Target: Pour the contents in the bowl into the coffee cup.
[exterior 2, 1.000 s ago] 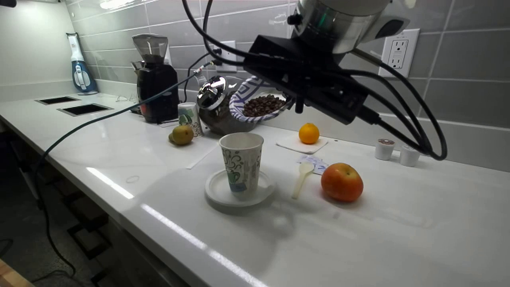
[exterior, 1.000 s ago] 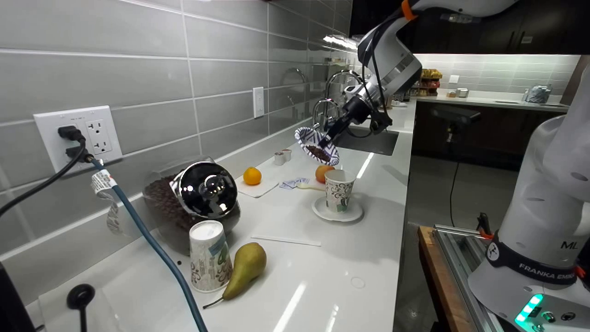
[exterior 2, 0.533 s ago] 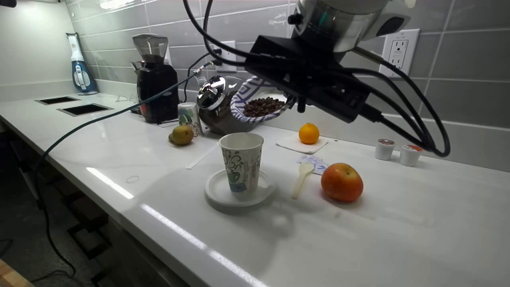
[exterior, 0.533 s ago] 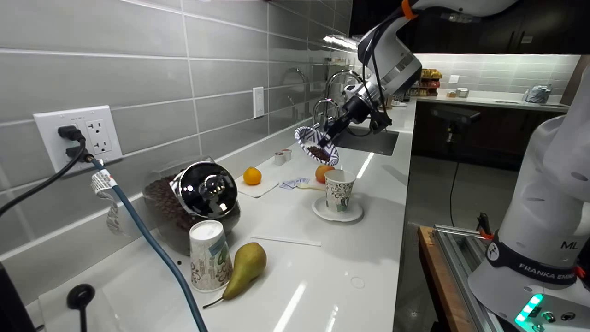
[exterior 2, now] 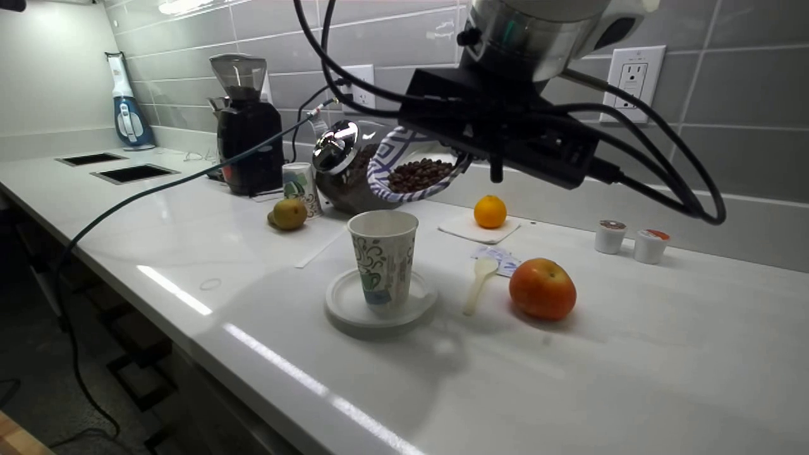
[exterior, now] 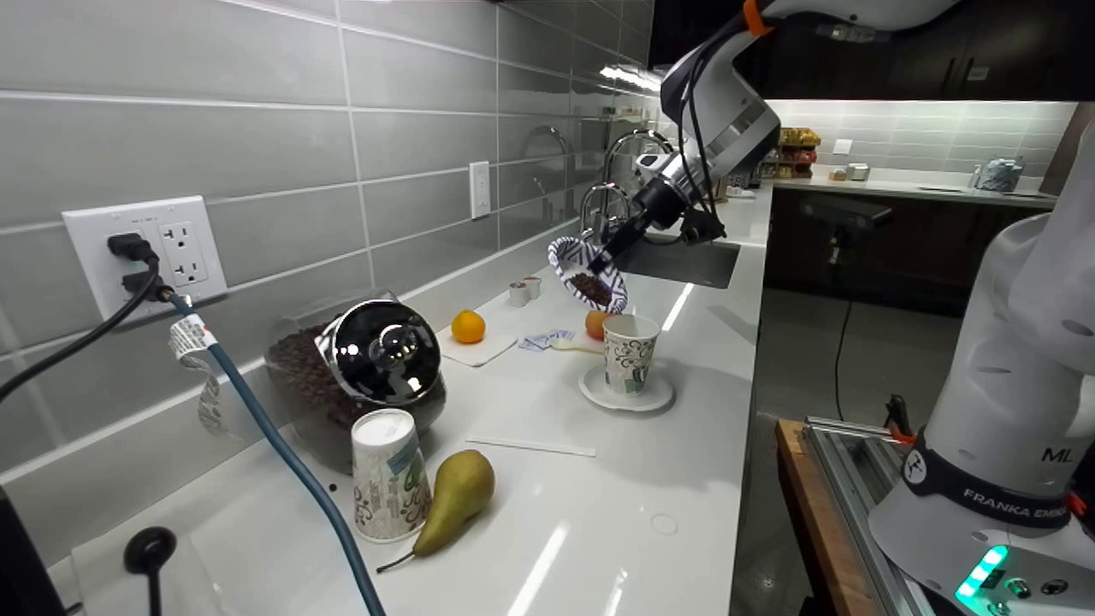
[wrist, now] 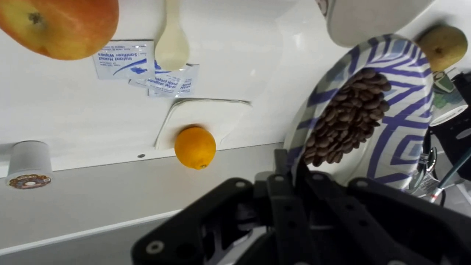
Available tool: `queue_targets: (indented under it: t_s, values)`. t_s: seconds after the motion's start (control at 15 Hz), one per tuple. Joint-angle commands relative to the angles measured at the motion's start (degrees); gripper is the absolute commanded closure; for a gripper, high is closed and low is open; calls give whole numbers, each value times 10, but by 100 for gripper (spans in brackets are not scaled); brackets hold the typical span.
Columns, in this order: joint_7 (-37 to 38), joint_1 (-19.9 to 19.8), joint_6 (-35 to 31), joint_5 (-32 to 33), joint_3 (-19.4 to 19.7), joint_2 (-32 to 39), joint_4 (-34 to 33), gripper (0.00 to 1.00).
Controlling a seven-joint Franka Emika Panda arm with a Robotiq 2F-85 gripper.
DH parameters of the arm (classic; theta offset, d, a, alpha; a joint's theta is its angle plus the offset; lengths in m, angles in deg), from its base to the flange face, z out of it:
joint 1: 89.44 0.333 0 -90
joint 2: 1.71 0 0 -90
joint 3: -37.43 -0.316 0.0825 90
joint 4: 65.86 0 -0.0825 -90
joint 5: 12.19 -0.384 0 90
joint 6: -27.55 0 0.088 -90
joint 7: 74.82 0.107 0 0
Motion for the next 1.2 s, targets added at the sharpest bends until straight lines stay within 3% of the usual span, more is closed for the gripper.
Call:
queue_targets:
  t_s: [0.0,1.13]
  values:
    - [-59,4,-11,-36,-1,-15,19,99]
    - [-253,-4,15,-119,1,-42,48,99]
